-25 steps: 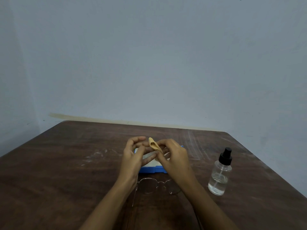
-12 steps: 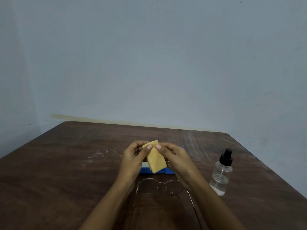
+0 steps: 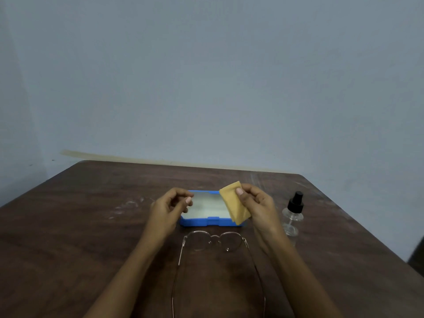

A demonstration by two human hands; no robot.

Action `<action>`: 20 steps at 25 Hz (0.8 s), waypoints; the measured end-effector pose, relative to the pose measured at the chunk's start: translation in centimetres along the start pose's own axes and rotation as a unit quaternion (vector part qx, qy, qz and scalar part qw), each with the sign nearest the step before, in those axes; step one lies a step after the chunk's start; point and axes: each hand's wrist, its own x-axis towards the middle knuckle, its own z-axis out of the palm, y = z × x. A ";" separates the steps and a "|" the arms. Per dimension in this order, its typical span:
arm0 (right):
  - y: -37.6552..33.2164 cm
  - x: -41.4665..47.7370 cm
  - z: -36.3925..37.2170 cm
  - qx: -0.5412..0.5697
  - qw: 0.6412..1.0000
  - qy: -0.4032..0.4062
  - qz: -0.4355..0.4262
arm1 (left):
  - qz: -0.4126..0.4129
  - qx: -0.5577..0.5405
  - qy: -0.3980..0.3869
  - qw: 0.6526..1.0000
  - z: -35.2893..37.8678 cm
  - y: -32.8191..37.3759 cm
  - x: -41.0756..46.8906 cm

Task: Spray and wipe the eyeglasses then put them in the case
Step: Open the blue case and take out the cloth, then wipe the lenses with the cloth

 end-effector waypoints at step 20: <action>0.6 -5.3 -3.7 -0.006 0.979 0.072 0.192 | 0.098 0.206 -0.146 0.963 -3.5 -0.5 -5.2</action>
